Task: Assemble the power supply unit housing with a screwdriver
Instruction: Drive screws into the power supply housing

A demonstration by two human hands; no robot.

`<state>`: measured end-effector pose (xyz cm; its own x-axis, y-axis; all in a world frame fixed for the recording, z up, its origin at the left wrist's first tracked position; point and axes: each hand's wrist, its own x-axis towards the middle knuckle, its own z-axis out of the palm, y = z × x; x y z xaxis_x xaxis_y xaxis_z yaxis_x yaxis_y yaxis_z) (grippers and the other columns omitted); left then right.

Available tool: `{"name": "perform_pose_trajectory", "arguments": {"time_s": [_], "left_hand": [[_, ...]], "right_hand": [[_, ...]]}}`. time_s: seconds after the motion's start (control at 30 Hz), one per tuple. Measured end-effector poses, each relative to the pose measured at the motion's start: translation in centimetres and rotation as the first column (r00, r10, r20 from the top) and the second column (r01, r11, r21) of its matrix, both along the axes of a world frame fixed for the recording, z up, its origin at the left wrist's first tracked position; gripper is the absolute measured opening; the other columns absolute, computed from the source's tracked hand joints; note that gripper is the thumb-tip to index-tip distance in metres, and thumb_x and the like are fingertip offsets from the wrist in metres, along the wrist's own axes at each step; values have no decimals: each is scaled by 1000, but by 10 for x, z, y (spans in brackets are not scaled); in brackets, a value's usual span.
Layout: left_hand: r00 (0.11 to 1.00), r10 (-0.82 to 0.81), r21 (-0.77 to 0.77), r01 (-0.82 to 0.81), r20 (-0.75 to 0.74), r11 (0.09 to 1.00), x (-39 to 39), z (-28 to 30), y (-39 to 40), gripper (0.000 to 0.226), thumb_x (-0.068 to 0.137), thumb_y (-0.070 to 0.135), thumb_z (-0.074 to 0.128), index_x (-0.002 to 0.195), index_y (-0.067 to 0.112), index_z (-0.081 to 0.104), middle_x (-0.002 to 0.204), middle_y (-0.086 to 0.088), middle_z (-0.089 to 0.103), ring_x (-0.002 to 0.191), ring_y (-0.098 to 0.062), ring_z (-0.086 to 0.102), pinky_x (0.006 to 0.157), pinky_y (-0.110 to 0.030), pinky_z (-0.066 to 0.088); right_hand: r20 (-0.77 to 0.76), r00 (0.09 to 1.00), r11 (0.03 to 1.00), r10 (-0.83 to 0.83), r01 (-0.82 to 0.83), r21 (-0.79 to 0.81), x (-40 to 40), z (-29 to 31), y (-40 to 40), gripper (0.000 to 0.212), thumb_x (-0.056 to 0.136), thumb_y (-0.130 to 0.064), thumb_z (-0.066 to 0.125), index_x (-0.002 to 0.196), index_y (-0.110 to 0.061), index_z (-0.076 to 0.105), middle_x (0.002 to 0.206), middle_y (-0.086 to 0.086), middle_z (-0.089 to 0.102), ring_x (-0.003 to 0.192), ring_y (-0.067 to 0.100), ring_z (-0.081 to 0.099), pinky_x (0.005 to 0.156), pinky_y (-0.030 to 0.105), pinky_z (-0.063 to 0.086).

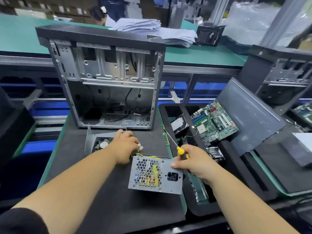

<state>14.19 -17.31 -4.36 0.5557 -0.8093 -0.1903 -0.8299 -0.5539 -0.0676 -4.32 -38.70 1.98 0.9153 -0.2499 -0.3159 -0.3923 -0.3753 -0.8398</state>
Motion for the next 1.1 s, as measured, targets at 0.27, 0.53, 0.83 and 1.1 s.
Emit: {"name": "perform_pose_trajectory", "arguments": {"time_s": [0.27, 0.53, 0.83, 1.1], "left_hand": [[998, 1, -95, -7, -60, 995, 9, -19, -5, 22, 87, 44, 58, 103, 34, 70, 116, 24, 60, 128, -13, 31, 105, -40, 7], [998, 13, 7, -13, 58, 1000, 8, -13, -14, 15, 90, 37, 49, 90, 31, 63, 104, 17, 59, 118, -15, 39, 104, -44, 13], [978, -58, -237, 106, 201, 966, 22, 30, -24, 6, 87, 33, 55, 93, 31, 57, 90, 11, 63, 94, -16, 56, 95, -30, 29], [975, -60, -29, 68, 214, 997, 24, 57, 6, 26, 94, 51, 48, 107, 33, 62, 97, 11, 68, 93, -15, 60, 90, -30, 32]], "right_hand": [[-6, 1000, 1000, -5, 5, -2, 7, -3, -5, 28, 71, -22, 84, 71, -22, 57, 93, 17, 71, 73, 15, 61, 75, 33, 49], [10, 999, 997, 31, -30, -67, 14, -5, -10, 26, 72, -24, 84, 70, -23, 57, 70, -5, 58, 62, 11, 54, 63, 26, 45], [29, 1000, 999, 7, -6, -34, 14, -11, -13, 25, 79, -25, 79, 79, -14, 56, 75, 2, 59, 63, 17, 49, 60, 32, 40], [94, 992, 987, -88, 74, 142, 33, -14, -8, 29, 81, -10, 76, 71, -19, 50, 63, -5, 50, 52, 4, 45, 50, 13, 37]]}}
